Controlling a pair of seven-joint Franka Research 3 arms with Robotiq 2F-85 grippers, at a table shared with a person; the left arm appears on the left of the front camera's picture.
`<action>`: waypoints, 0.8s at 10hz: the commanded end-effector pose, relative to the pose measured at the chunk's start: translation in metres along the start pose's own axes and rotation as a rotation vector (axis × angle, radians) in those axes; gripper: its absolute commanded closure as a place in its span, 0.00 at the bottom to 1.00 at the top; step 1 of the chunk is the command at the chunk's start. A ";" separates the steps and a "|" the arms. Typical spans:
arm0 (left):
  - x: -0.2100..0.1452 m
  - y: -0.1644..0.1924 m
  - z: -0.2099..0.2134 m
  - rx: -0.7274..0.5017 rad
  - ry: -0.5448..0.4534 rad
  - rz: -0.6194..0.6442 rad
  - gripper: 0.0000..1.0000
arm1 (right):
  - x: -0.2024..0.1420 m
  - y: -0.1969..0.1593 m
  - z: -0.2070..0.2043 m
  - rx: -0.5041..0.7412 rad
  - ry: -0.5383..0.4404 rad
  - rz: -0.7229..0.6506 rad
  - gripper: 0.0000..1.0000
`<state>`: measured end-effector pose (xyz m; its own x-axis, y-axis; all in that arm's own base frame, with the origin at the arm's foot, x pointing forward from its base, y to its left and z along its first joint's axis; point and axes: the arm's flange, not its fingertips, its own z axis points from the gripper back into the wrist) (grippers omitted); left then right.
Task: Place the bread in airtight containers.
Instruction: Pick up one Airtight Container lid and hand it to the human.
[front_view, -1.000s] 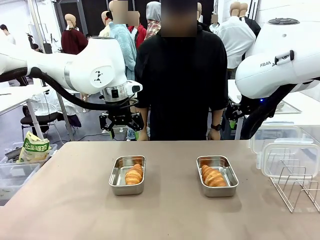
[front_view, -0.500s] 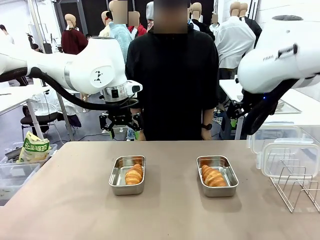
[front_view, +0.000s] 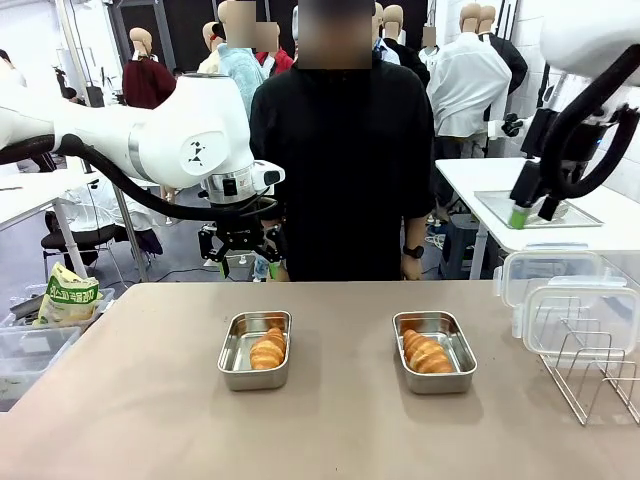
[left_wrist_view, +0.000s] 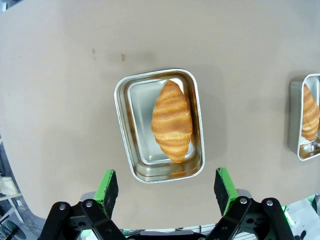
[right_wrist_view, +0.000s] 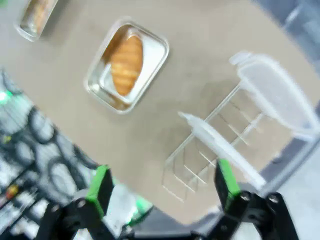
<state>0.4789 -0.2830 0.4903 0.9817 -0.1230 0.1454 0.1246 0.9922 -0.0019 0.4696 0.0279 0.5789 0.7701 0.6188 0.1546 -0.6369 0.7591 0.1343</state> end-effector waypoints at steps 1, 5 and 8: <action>0.000 0.000 0.001 -0.002 -0.005 -0.001 0.00 | 0.009 -0.033 0.002 -0.054 0.086 0.238 0.00; 0.000 0.000 0.001 -0.002 -0.005 -0.001 0.00 | -0.019 -0.043 -0.026 -0.137 0.177 0.608 0.00; 0.000 0.000 0.001 -0.002 -0.005 -0.001 0.00 | -0.045 -0.061 -0.053 -0.024 0.037 0.696 0.00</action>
<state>0.4789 -0.2831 0.4903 0.9817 -0.1231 0.1453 0.1247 0.9922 -0.0020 0.4830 -0.0261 0.5256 0.2192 0.9714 0.0914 -0.9747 0.2223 -0.0250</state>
